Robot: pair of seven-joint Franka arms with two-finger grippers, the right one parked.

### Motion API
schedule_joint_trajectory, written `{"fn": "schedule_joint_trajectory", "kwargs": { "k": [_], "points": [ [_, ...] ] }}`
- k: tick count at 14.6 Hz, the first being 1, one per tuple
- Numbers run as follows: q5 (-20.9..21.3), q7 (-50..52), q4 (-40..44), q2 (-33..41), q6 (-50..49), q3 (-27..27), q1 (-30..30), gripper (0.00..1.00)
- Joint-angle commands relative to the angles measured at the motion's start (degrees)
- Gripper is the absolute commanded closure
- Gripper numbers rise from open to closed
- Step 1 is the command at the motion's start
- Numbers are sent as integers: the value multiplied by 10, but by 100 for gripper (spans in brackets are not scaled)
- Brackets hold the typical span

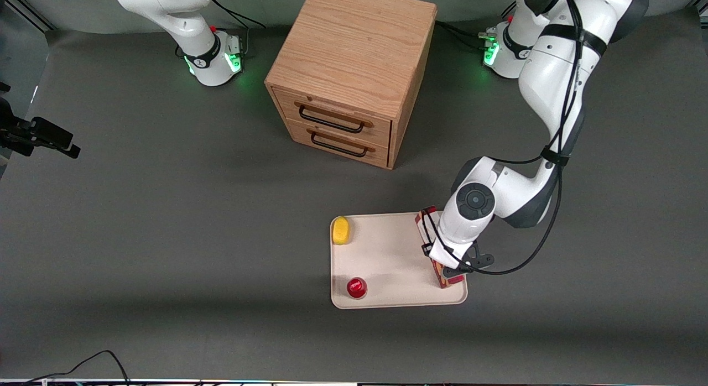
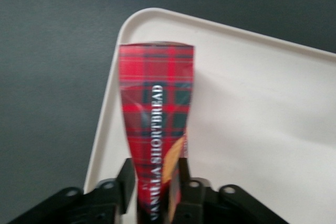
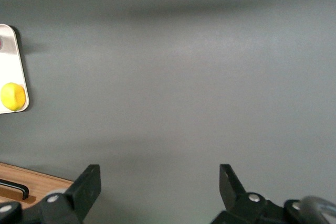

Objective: Place red cookie box on tray
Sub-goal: 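Open the left gripper to set the box flat on the tray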

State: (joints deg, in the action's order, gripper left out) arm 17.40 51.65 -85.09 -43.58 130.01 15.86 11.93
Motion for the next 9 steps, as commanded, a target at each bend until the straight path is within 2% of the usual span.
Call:
{"fn": "schedule_joint_trajectory", "kwargs": {
  "k": [1,3,5,6,7,9],
  "points": [
    [-18,7,54,26,-136,19,2,0],
    [-48,-6,101,50,-251,32,1,0],
    [-101,-86,124,87,-339,29,-13,0],
    [-116,-129,114,119,-372,27,-26,0],
    [-113,-147,87,160,-389,18,-30,0],
    [-116,-174,-2,258,-388,-8,-31,0]
  ]
}}
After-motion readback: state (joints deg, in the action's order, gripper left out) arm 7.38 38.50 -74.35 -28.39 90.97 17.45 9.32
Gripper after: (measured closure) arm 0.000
